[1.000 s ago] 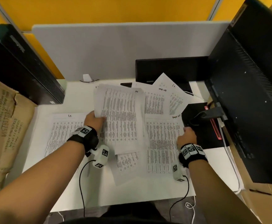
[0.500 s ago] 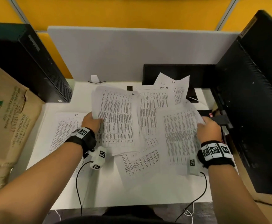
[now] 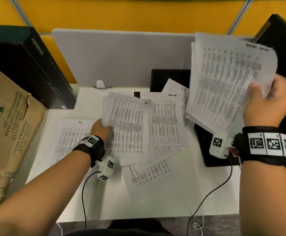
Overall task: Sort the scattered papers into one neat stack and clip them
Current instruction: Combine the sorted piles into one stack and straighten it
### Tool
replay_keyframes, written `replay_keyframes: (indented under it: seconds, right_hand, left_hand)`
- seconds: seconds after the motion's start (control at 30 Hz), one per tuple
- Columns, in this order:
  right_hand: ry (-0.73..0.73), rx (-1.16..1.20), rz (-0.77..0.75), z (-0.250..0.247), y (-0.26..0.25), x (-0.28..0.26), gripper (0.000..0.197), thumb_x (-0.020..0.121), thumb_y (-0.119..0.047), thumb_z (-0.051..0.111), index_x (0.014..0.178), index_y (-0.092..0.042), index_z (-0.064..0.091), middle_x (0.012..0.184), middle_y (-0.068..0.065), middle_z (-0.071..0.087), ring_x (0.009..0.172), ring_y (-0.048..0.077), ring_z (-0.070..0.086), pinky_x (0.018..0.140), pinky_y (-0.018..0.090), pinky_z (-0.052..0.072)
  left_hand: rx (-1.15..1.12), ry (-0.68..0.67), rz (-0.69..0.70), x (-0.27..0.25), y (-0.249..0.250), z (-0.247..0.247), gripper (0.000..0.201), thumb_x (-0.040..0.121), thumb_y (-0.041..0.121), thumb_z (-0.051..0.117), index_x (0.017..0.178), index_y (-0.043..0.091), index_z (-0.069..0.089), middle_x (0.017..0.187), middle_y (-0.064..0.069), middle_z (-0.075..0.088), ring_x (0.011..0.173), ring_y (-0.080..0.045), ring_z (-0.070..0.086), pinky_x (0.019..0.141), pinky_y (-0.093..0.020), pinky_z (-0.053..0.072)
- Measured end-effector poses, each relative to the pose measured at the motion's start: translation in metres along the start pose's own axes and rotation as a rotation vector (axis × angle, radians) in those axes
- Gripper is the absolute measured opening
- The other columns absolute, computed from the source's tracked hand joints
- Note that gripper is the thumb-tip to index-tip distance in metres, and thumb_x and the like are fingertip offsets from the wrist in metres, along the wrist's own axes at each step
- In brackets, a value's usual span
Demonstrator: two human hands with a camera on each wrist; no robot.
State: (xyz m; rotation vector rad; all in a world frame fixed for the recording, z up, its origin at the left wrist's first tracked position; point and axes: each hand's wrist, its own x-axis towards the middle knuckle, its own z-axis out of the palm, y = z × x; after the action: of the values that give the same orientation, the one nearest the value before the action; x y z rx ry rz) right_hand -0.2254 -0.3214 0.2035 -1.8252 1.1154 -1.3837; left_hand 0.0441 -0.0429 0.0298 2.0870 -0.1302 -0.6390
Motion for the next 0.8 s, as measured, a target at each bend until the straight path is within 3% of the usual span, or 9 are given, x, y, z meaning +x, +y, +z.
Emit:
replay_keyframes:
  seconds: [0.17,0.27,0.47,0.6,0.7,0.77,0.8]
  right_hand:
    - [-0.145,0.169,0.227,0.036,0.006,-0.019,0.027,0.090,-0.010,0.063,0.116,-0.017,0.063,0.109,-0.006,0.070,0.094,-0.006,0.067,0.079,0.012,0.053]
    - [-0.291,0.213,0.387,0.067,0.036,-0.051,0.027,0.091,-0.006,0.062,0.116,-0.016,0.063,0.112,-0.001,0.071,0.101,0.007,0.069,0.089,0.029,0.055]
    - [-0.544,0.180,0.608,0.105,0.090,-0.108,0.031,0.097,-0.008,0.053,0.128,-0.009,0.057,0.123,0.006,0.066,0.114,0.022,0.063,0.100,0.041,0.049]
    - [-0.666,0.079,0.672,0.122,0.104,-0.126,0.042,0.097,-0.023,0.046,0.137,-0.010,0.046,0.137,0.008,0.055,0.125,0.027,0.052,0.109,0.046,0.039]
    - [-0.721,0.077,0.707,0.133,0.116,-0.137,0.050,0.092,-0.034,0.047,0.138,-0.018,0.041,0.140,0.004,0.053,0.128,0.027,0.051,0.109,0.050,0.039]
    - [-0.762,0.053,0.673,0.138,0.109,-0.141,0.037,0.096,-0.023,0.046,0.133,-0.017,0.044,0.134,0.005,0.057,0.122,0.027,0.055,0.106,0.049,0.043]
    - [-0.780,0.032,0.647,0.140,0.105,-0.143,0.032,0.098,-0.017,0.046,0.130,-0.015,0.044,0.132,0.005,0.058,0.120,0.026,0.056,0.104,0.046,0.045]
  left_hand:
    - [-0.046,-0.008,-0.003,-0.002,0.004,0.004,0.030,0.089,0.006,0.059,0.120,0.006,0.058,0.112,-0.011,0.065,0.102,-0.028,0.061,0.087,-0.036,0.049]
    - [-0.139,-0.025,-0.041,-0.004,0.008,0.007,0.039,0.089,0.008,0.062,0.127,0.009,0.057,0.120,-0.008,0.064,0.110,-0.027,0.061,0.095,-0.037,0.048]
    - [-0.268,-0.147,-0.104,-0.016,0.017,0.019,0.040,0.088,-0.001,0.060,0.127,0.007,0.056,0.121,-0.012,0.065,0.112,-0.029,0.061,0.102,-0.044,0.046]
    - [-0.346,-0.191,-0.150,-0.021,0.014,0.028,0.042,0.088,-0.009,0.048,0.129,0.000,0.052,0.125,-0.021,0.061,0.114,-0.034,0.059,0.104,-0.045,0.043]
    - [-0.259,-0.136,-0.179,-0.025,0.014,0.032,0.037,0.096,0.013,0.043,0.130,0.000,0.050,0.130,-0.021,0.055,0.118,-0.032,0.053,0.103,-0.041,0.041]
    - [-0.211,-0.145,-0.212,-0.028,0.011,0.034,0.046,0.096,0.041,0.042,0.129,0.011,0.048,0.134,-0.009,0.051,0.127,-0.023,0.046,0.110,-0.041,0.033]
    - [-0.167,-0.150,-0.203,-0.027,0.007,0.035,0.058,0.092,0.049,0.046,0.136,0.012,0.045,0.139,-0.004,0.049,0.128,-0.021,0.045,0.110,-0.040,0.033]
